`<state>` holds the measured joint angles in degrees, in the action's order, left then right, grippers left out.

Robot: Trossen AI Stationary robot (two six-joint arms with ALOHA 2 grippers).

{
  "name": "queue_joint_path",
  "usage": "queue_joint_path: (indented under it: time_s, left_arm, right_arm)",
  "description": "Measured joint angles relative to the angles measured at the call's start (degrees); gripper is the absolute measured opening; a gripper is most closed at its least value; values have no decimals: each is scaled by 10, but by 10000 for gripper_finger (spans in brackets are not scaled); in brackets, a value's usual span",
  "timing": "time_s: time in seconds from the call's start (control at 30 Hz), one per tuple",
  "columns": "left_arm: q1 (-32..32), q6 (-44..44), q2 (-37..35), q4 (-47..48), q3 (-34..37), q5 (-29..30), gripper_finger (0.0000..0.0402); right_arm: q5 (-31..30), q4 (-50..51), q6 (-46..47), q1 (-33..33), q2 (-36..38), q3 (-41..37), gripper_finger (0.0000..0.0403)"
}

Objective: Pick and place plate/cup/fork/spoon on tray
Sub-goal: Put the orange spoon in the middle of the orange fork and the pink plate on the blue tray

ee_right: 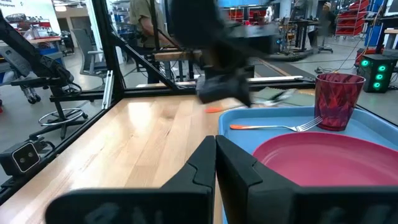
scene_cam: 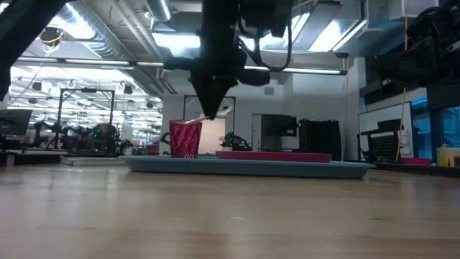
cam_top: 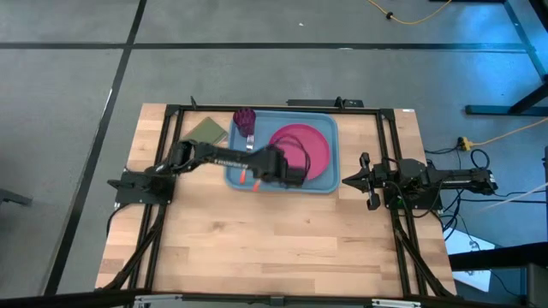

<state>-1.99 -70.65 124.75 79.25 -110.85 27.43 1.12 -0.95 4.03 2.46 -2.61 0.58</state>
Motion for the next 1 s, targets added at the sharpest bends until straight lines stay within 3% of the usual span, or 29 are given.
queue_joint_path:
  time_s: [0.17,0.53,0.67,0.8,0.9,1.0]
  left_arm:
    - [46,76,0,-26,0,27,0]
    - [77,83,-4,-13,43,16,0]
    - [78,83,-39,-6,43,21,0]
    - [57,62,-85,1,46,67,0]
    - [59,42,-115,-10,73,83,0]
    - [81,41,-128,-57,123,60,0]
  right_arm:
    - [0,0,0,0,0,0,16]
    - [0,0,0,0,0,0,16]
    - [0,0,0,0,0,0,17]
    - [0,0,0,0,0,0,17]
    - [0,0,0,0,0,0,17]
    - [0,0,0,0,0,0,17]
